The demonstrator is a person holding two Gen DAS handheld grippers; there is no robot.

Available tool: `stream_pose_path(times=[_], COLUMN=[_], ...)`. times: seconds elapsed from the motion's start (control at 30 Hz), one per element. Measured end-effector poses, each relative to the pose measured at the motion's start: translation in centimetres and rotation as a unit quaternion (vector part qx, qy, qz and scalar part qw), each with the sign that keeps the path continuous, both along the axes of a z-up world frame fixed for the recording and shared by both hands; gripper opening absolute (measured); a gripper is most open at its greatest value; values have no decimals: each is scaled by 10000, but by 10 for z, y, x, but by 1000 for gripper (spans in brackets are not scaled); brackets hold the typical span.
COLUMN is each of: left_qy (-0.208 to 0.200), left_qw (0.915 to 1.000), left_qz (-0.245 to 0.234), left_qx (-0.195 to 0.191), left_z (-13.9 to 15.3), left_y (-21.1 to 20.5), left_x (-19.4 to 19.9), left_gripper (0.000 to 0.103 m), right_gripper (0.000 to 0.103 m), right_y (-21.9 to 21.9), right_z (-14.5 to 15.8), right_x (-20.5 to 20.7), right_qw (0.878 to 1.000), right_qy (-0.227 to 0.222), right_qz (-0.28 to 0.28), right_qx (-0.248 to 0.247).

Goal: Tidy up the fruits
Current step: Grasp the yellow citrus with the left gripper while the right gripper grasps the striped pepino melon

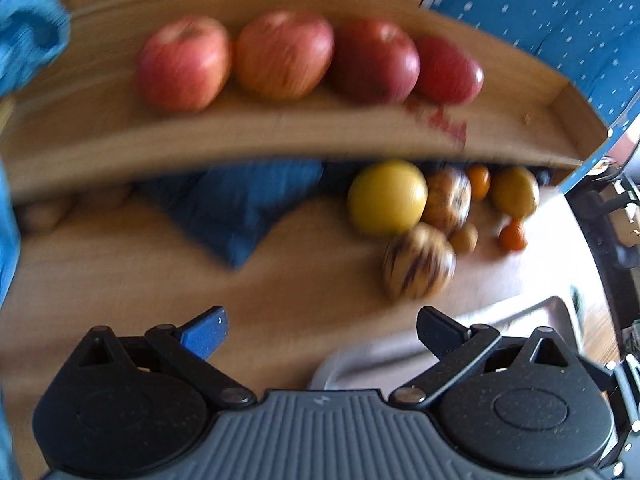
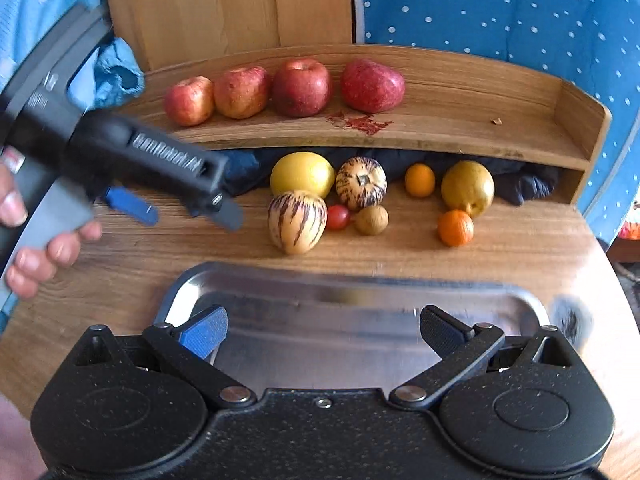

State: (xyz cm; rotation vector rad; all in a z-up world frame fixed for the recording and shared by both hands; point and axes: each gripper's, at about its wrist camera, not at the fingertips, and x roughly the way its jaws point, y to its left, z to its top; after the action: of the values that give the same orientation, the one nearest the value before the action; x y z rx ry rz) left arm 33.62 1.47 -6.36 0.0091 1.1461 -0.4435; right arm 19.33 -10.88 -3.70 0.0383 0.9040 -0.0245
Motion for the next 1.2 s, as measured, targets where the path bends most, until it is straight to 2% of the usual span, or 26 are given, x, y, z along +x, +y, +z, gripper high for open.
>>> stream_pose_path(times=[0.13, 0.37, 0.47, 0.57, 0.8, 0.93, 1.07, 1.2], left_qy=[-229, -242, -340, -426, -103, 37, 198, 277], left_qw=[9993, 9968, 9967, 9966, 9963, 9953, 9939, 9929], left_qz=[-281, -732, -723, -697, -748, -778, -796, -820], left_qx=[-96, -224, -173, -63, -421, -582, -732, -814], left_z=[0, -11, -13, -15, -23, -27, -32, -35], left_y=[-19, -45, -48, -51, -48, -49, -51, -53], left_x=[23, 47, 52, 53, 66, 71, 74, 78], left_gripper=[102, 102, 96, 91, 81, 77, 71, 70], right_gripper=[102, 102, 101, 95, 82, 70, 63, 59], right_y=[5, 17, 24, 28, 27, 23, 25, 30], right_z=[-4, -16, -18, -21, -28, -31, -32, -34], right_x=[24, 50, 59, 70, 90, 97, 103, 106], right_qw=[9996, 9983, 9982, 9981, 9977, 9973, 9978, 9981], right_qy=[125, 291, 281, 280, 345, 400, 405, 397], right_qz=[-56, -253, -189, -194, -441, -573, -495, -352], right_qx=[-258, -442, -491, -521, -375, -207, -169, -313])
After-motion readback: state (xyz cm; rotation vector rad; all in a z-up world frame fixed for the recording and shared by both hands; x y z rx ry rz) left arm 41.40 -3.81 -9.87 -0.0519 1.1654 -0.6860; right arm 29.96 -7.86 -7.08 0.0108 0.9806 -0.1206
